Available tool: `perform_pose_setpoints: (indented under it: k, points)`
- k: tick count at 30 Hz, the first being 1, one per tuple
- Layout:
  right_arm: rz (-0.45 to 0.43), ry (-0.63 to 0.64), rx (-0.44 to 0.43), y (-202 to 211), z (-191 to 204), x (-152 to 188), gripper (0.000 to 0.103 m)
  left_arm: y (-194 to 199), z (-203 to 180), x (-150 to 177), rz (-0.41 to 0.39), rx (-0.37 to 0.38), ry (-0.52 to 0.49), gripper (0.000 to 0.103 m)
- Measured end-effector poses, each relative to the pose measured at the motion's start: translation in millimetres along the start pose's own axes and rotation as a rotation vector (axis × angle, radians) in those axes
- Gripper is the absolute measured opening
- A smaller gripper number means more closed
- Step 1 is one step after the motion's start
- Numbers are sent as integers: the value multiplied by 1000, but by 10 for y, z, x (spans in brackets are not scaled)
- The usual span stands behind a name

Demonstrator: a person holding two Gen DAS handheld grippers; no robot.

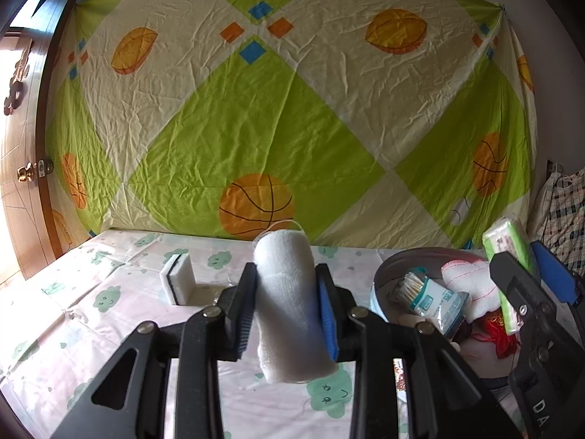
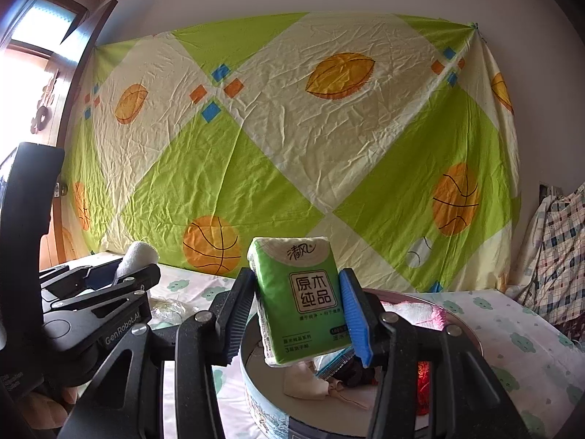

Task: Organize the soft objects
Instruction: 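Carry the bandage and tissue pack over the tin with both tools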

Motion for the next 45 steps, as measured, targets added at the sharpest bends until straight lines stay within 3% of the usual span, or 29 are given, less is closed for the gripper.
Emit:
perform_pose_setpoints:
  k: [27, 45]
  points:
    - [15, -102, 84, -58, -806, -35, 50, 18, -717, -125, -15, 86, -74, 30]
    - [8, -129, 193, -125, -1342, -94, 50, -69, -1283, -198, -1, 159, -122, 30]
Point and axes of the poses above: each gripper's, at about its wrist camera, not at the fingertips, and y roughly against the way its jaws point, z to its left, x to its underside, the point moved 9 cm from there along -y, roughly the way its jaws point, and after that the axes turned 13 degrees about z, right-handed, at the moved point
